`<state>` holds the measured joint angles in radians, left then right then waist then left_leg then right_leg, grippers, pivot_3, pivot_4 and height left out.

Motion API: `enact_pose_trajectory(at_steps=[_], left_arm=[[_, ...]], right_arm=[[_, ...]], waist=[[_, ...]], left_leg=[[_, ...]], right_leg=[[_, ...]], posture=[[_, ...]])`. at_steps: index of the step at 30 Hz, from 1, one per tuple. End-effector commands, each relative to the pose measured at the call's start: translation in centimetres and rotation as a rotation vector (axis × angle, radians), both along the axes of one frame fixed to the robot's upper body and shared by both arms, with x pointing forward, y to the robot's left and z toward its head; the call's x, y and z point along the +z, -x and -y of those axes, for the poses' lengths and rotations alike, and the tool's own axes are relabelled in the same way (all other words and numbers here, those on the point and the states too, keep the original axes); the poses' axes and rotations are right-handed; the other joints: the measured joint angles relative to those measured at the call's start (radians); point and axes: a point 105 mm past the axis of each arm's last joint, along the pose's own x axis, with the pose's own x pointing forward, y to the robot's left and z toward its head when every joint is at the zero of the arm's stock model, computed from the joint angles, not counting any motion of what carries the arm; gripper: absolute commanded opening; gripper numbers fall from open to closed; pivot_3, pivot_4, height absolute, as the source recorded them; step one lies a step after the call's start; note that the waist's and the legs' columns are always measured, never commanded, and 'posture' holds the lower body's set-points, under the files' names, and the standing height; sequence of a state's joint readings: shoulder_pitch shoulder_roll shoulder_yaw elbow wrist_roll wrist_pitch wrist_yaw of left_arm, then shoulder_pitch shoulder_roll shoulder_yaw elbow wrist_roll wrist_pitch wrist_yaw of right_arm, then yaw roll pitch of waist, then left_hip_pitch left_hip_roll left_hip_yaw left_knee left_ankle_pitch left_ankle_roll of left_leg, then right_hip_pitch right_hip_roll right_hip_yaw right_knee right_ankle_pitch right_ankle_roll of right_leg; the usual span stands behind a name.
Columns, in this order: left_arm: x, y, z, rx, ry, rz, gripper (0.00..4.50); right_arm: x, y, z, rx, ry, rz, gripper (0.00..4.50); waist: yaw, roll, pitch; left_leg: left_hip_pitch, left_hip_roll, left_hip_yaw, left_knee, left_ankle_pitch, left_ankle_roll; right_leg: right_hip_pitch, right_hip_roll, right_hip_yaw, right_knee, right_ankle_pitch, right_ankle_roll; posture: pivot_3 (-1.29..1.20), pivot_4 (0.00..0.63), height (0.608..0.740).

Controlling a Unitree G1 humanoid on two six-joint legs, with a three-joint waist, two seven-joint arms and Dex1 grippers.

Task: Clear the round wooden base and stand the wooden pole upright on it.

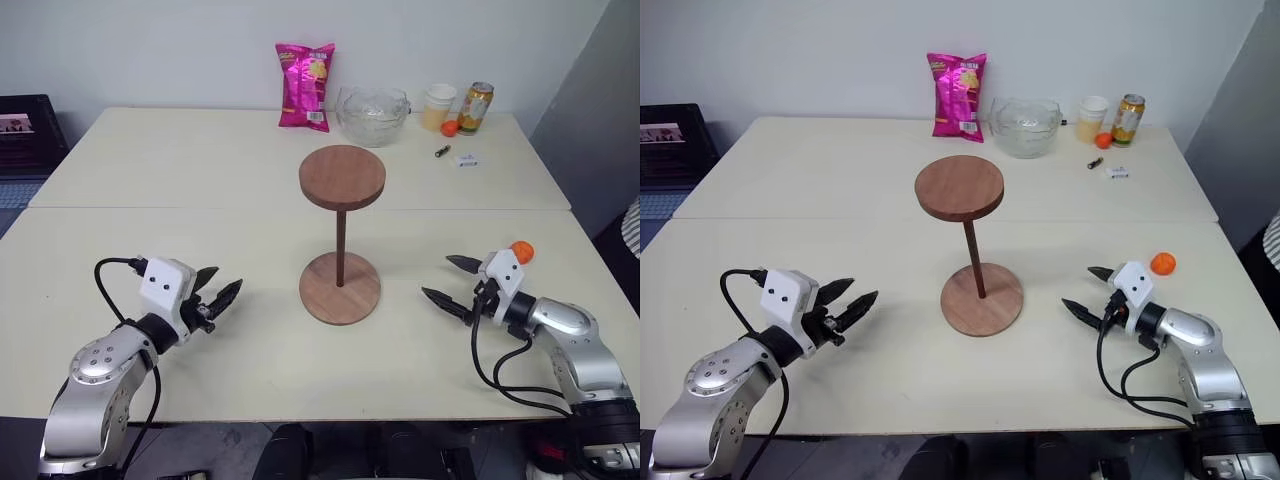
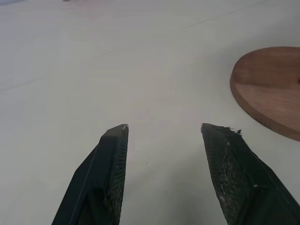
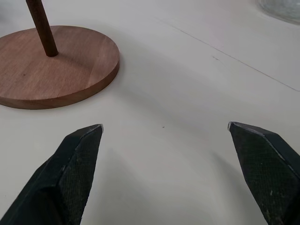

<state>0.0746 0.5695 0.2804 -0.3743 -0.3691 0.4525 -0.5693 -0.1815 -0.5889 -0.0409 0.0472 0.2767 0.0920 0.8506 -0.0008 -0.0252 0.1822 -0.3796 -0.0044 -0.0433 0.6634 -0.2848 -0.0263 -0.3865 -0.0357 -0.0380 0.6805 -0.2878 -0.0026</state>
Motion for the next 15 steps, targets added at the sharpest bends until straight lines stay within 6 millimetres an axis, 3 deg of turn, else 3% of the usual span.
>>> enact_pose_trajectory(at_steps=[1, 15], left_arm=[[1.43, -0.19, 0.04, 0.009, -0.007, 0.04, 2.55], [1.58, 0.11, -0.24, -0.049, 0.004, -0.023, 2.55]], right_arm=[[1.6, 0.26, 0.29, 0.024, -0.008, 0.047, 4.5], [1.45, 0.93, 0.72, 0.038, 0.004, 0.027, 4.5]], waist=[[0.0, 0.0, 0.0], [0.0, 0.0, 0.0]], left_leg=[[0.0, 0.0, 0.0, 0.0, 0.0, 0.0], [0.0, 0.0, 0.0, 0.0, 0.0, 0.0]], right_leg=[[0.0, 0.0, 0.0, 0.0, 0.0, 0.0], [0.0, 0.0, 0.0, 0.0, 0.0, 0.0]], posture=[[0.0, 0.15, 0.74], [0.0, 0.15, 0.74]])
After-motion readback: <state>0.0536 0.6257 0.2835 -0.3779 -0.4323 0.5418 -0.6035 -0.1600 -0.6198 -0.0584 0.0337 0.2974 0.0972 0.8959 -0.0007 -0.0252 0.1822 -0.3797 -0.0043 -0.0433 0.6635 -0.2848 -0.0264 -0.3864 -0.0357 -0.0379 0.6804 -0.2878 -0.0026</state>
